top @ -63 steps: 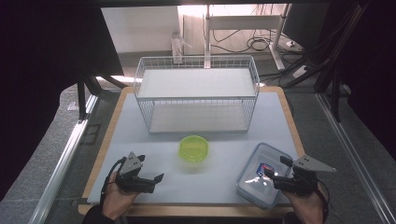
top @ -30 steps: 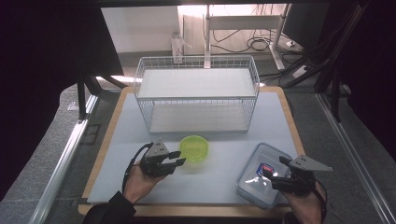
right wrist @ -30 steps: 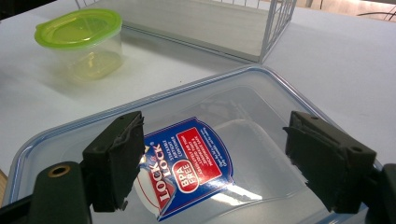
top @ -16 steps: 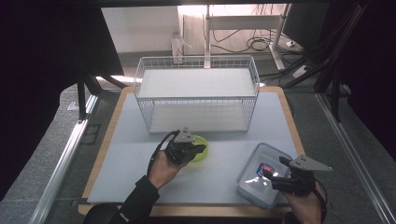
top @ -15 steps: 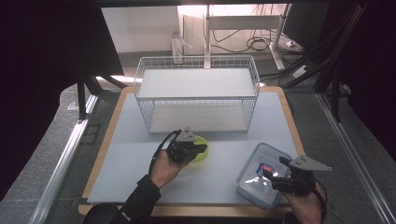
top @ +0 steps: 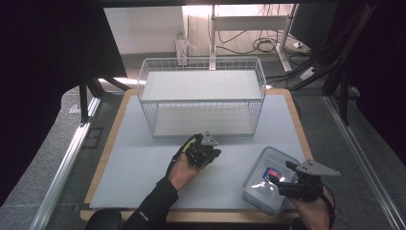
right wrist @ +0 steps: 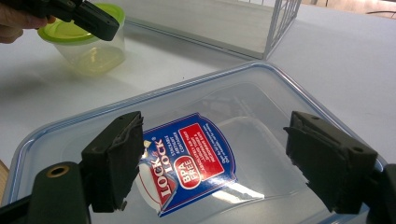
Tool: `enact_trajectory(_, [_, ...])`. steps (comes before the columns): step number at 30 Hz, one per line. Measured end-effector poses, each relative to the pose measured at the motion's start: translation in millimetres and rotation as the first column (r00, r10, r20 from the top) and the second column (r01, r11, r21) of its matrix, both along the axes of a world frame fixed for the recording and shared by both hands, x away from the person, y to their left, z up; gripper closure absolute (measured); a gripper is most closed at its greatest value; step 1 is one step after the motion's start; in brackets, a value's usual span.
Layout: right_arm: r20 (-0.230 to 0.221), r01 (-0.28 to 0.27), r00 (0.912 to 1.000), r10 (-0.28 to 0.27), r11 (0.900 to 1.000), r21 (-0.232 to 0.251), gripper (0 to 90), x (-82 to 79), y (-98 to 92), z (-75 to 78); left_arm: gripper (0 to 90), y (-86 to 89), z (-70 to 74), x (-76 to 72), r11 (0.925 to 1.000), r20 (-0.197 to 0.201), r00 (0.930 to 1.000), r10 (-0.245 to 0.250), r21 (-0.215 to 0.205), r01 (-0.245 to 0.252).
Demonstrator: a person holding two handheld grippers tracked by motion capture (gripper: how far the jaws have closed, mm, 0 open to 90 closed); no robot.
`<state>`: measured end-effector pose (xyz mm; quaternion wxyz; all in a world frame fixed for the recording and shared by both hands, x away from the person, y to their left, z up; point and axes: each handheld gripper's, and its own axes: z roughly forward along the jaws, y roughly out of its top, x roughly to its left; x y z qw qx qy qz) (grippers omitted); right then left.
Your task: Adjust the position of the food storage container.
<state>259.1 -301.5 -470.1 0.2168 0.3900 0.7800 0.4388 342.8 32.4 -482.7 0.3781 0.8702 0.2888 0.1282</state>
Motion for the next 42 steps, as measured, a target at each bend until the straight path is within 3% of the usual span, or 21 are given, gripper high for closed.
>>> enact_trajectory(11, [0.0,-0.002,1.0,0.002,1.0,0.0,19.1,0.1,0.0,0.0,90.0,29.7,-1.7,-0.8,0.9992,-0.014,0.9991,0.04,-0.007,-0.04])
enact_trajectory(16, [0.0,-0.005,1.0,0.005,1.0,0.001,18.9,0.1,0.3,-0.1,90.0,56.4,-2.5,-5.5,0.997,-0.024,0.9967,0.077,-0.007,-0.078])
enact_trajectory(23, [-0.006,-0.006,1.0,0.006,1.0,-0.003,18.6,0.4,1.0,-0.8,90.0,79.9,-3.6,-6.1,0.994,-0.027,0.9937,0.109,-0.01,-0.109])
enact_trajectory(38, [0.0,-0.024,0.9997,0.024,1.0,-0.002,18.1,0.1,1.9,-0.5,89.9,134.9,-5.7,-14.4,0.9775,-0.031,0.977,0.211,0.003,-0.211])
enact_trajectory(40, [-0.004,-0.023,0.9997,0.023,1.0,0.0,18.4,0.1,1.5,-0.6,89.9,144.6,-7.1,-15.8,0.9721,-0.035,0.9718,0.233,-0.015,-0.234])
enact_trajectory(42, [-0.007,-0.02,0.9998,0.02,1.0,0.012,19.0,0.1,1.1,-0.5,89.8,145.5,-7.8,-19.4,0.9722,-0.009,0.9725,0.233,-0.025,-0.233])
